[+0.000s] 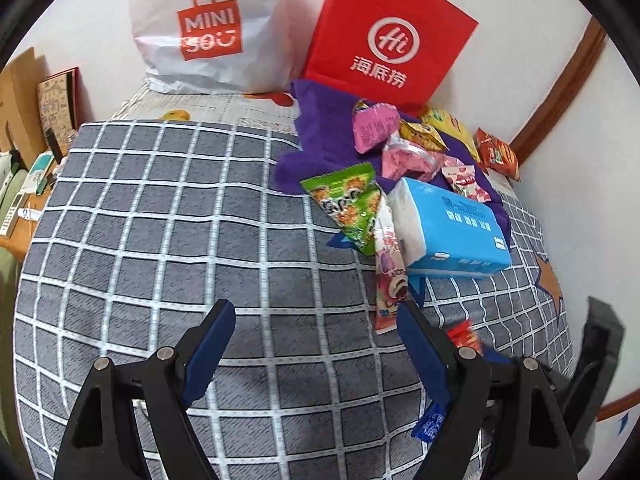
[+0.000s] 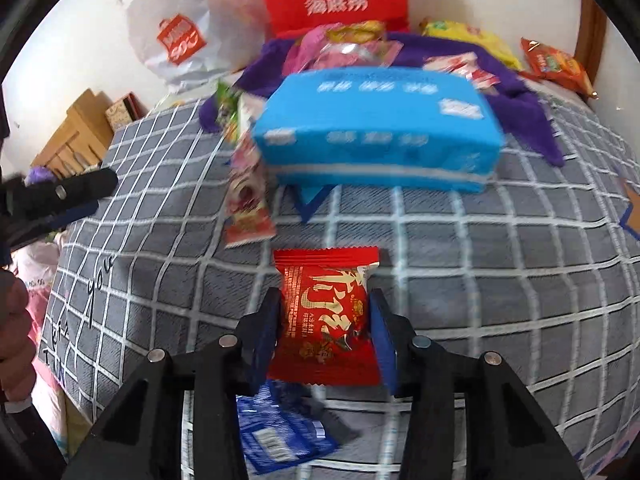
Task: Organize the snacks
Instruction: 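Grasp the red candy packet with the right tool while the left tool approaches the pile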
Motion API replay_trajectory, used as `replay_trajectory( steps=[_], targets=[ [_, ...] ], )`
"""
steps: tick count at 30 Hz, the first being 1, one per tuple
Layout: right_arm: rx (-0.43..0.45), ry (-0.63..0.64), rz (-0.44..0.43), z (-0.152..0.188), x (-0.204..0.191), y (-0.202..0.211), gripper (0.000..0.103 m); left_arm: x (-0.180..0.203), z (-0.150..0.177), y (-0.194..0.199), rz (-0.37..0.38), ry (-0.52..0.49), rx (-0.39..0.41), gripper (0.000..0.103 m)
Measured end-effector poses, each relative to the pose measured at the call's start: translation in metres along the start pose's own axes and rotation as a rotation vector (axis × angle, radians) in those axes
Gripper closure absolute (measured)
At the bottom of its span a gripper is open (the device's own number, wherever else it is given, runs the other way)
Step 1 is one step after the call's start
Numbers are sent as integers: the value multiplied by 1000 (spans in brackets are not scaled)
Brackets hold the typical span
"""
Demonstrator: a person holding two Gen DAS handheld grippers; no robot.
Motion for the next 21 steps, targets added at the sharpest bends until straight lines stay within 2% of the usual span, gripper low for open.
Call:
replay_trajectory(
  steps=[4,7,9,11,15,21],
  targets=[
    [66,-4,68,-9,30,10,60,12,-1,-16,11,-12,-11,21],
    [109,-1,146,-14,61,8,60,23,0,-33,11,-25,-23,22],
    [127,19,239,-17,85,1,60,30,0,-44,4,-30,-17,22],
    [136,42,283,-19,101,-5,60,35,-1,-52,4,-40,-8,23],
    [161,38,274,-16,124,-14,60,47,-1,-72,-20,-91,24,23],
    [161,25,211,-19,128,-18,59,60,3,-92,-99,-203,63,29]
  ],
)
Point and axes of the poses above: each gripper's, at about its wrist camera, not at the fingertips, and y roughly against the way its jaws point, x to its right, z to its underside, the point moved 2 cm from there along -y, roughly the way its jaws point, and after that the axes turned 4 degrees about z, right-handed, at the moved point
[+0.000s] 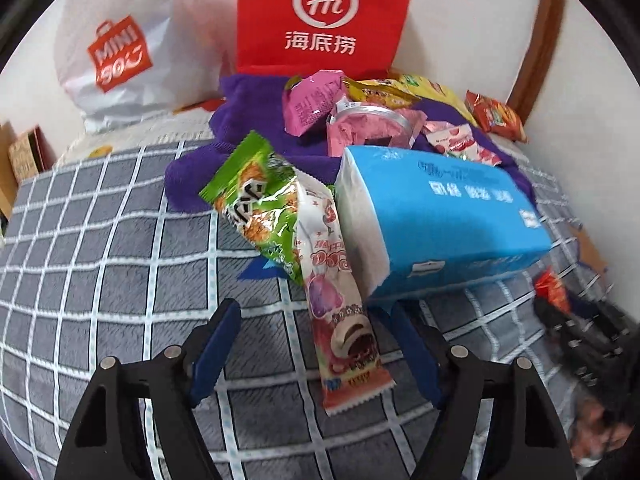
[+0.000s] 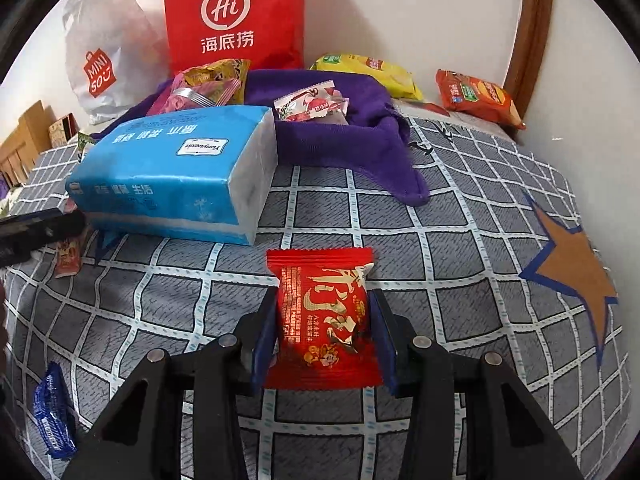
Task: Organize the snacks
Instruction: 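Grasp the red candy packet with the right tool while the left tool approaches the pile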
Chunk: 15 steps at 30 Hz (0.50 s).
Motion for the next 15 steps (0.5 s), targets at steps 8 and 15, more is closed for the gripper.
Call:
replay_trajectory(
  steps=[8,15],
  targets=[
    [-6,-31,-20,1,-1,-2,58,4,5,-6,-17,-36,27,41],
    [-6,-62,-61,1,4,-3,56,-1,7,-5,-1,-5,37,44]
  ],
)
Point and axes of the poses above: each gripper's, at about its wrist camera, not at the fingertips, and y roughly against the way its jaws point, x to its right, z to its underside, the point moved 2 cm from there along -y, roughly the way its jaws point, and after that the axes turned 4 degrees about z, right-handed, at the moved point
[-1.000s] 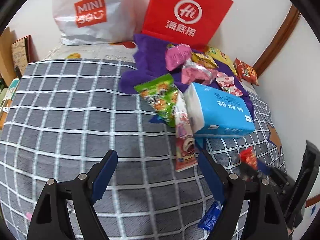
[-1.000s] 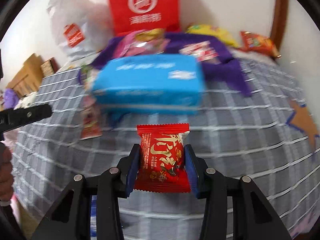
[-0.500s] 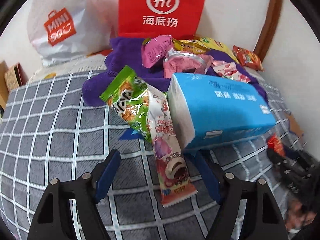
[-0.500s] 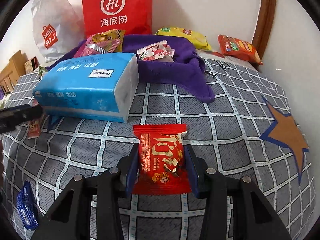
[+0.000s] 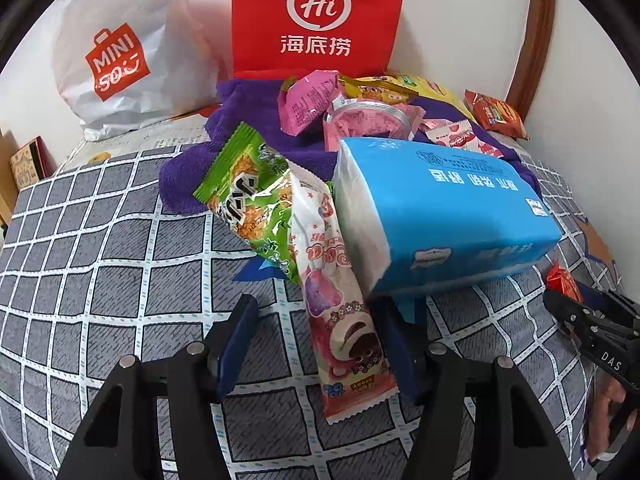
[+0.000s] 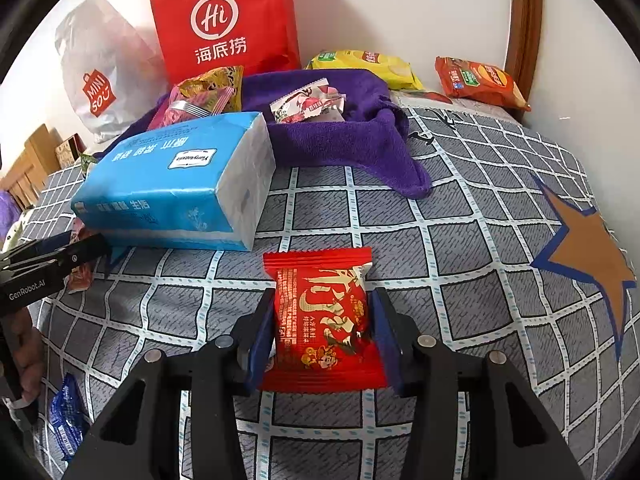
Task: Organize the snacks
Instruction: 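Grasp the red candy packet with the right tool while the left tool approaches the pile, then close the left tool on the pink candy stick while the right tool holds the red packet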
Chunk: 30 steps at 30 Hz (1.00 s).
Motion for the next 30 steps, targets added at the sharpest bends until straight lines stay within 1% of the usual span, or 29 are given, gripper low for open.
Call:
replay_trajectory(
  steps=[3,5,6,9,10,11,14,19,22,25,30],
  targets=[
    [-1,12,16,0,-3,0,56,1,0,0,-5,0,2,48],
    [-1,16,20,0,-4,0,56,1,1,1,10,4,5,56],
    [-1,12,16,0,-3,0,56,1,1,2,24,5,8,58],
    [1,-2,-1,0,0,0,56,2,2,3,30,10,12,69],
    [0,-2,-2,0,0,1,56,3,3,4,45,9,11,77],
    [0,1,2,0,-1,0,56,5,4,4,48,5,9,78],
    [-1,7,11,0,-3,0,56,8,5,6,36,-2,11,79],
    [2,-9,-6,0,0,1,57,9,11,13,51,19,3,79],
    [7,-11,-5,-1,0,3,60,11,12,20,64,25,-7,79],
    [27,-25,-55,2,-2,12,60,13,14,31,86,29,-5,79],
    [55,-43,-62,2,-10,36,61,17,13,53,91,19,18,79]
  ],
)
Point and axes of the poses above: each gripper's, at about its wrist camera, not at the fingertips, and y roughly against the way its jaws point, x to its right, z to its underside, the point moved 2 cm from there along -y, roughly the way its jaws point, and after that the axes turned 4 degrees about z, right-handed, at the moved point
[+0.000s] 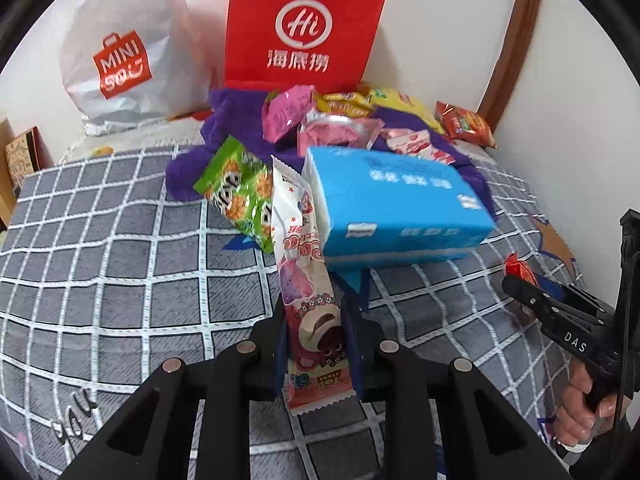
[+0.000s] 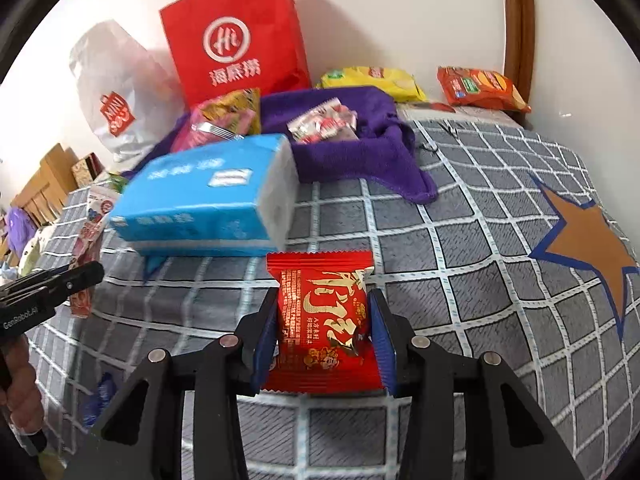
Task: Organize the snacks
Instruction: 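Close the left tool on the pink candy stick while the right tool holds the red packet, then carry the red packet and pink candy stick over the purple towel with both tools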
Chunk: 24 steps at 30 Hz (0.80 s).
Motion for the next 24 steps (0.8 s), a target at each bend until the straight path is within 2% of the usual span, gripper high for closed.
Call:
replay_trajectory(
  steps=[5,14,18,24],
  targets=[
    [42,35,35,-10,-14,33,61,7,-8,24,21,3,24,79],
    [88,8,-12,-35,-24,79,61,24,-29,58,69,-7,69,79],
    [103,-3,-29,-45,-26,88,60,28,-41,64,98,10,80,79],
    [111,7,-41,-59,-30,92,61,37,-54,69,84,-21,97,79]
  ],
)
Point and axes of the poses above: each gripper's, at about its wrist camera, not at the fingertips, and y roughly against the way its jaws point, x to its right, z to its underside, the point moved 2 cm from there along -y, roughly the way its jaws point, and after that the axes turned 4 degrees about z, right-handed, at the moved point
